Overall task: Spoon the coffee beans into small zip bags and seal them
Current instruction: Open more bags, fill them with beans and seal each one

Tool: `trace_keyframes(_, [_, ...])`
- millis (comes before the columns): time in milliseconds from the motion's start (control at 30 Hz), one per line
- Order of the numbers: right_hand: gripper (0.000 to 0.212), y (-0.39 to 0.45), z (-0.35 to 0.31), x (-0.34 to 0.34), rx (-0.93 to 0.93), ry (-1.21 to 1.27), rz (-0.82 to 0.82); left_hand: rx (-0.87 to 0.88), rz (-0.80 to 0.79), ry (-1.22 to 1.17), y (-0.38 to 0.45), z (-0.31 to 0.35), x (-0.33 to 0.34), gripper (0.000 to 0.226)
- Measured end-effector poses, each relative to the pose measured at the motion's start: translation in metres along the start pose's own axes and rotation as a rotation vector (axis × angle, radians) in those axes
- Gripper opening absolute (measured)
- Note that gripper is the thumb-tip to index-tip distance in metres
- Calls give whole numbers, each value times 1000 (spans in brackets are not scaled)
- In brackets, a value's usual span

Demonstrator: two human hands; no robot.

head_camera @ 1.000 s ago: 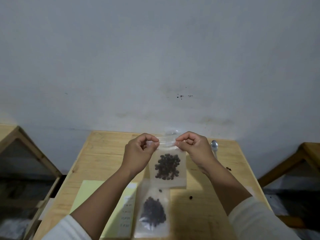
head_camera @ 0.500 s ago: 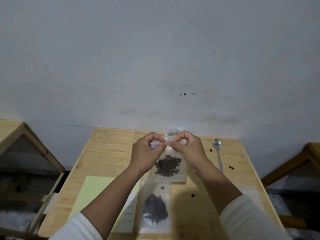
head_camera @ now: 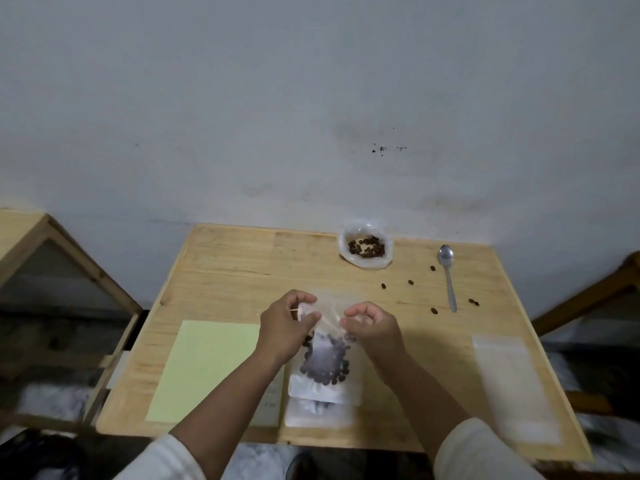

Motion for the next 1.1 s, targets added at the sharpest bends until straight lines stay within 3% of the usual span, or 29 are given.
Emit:
trace_keyframes(333, [13,19,57,18,-20,-412,191,-84,-71,184,-22,-56,30,31])
trace_keyframes(433, [19,19,58,26,-108,-600,208,-22,-127,289,-21,-60,36,34])
trace_keyframes(567, [29,7,51,42,-361,-881,190,107,-205,448,-24,-57,43,37])
trace_keyframes(733, [33,-7,47,52,-519,-1022,161,164,-302,537,-27,-59,55,39])
trace_keyframes(833, [46,-10,50,56,-533,-1117,132,215,-322,590,-28,-49,57,39])
trace_keyframes(1000, [42,-15,42,57,-576,-1283,96,321,-307,678,-26,-34,59,44])
trace_keyframes(1100, [39,-11,34,43,-534,-1291,159,382,-346,733,-17,-20,65,49])
Point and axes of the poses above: each hand's wrist, its own y-axis towards the middle knuckle, its own x-axis out of the palm, z = x × y, the point moved 8 cm from there along y, towards the middle knuckle, and after that the axes turned 11 degrees about x, right-handed, at the moved point
